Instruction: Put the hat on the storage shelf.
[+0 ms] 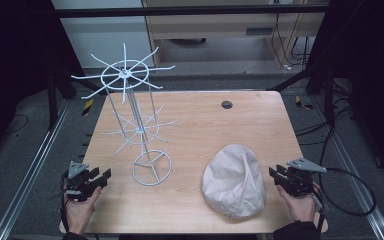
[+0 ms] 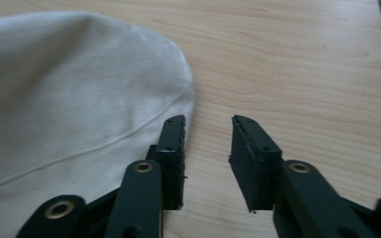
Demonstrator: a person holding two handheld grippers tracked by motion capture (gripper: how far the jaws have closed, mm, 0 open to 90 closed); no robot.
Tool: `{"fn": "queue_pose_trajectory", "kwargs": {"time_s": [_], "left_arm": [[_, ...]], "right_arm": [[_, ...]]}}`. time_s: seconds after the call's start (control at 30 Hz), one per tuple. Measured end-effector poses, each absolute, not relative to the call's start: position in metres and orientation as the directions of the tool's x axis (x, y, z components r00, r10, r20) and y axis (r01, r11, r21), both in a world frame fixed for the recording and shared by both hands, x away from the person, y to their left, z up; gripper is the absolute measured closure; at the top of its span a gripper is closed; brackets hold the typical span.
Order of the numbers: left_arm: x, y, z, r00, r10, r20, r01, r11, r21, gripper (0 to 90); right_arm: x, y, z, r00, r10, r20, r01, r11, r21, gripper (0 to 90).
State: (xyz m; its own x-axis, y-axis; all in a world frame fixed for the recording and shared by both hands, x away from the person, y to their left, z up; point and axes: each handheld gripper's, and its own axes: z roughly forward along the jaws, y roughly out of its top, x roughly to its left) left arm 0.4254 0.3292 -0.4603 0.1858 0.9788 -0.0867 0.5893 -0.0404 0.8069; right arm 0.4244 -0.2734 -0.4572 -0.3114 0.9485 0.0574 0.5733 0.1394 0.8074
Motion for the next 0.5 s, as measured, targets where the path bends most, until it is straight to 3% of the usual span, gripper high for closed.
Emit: {"fn": "queue_pose_trajectory", "kwargs": {"time_s": [0.23, 0.5], "left_arm": [[0.423, 0.327, -0.458, 0.188, 0.978, -0.094, 0.598, -0.038, 0.800, 57.4], [0.415, 0.319, -0.455, 0.229, 0.968, -0.100, 0.599, -0.060, 0.798, 73.5]], "right_arm": [[0.409, -0.265, -0.436, -0.422, 0.905, 0.052, 0.532, 0.201, 0.823, 80.3], [0.392, -0.257, -0.418, -0.574, 0.816, 0.065, 0.499, 0.286, 0.818, 90.0]]}}
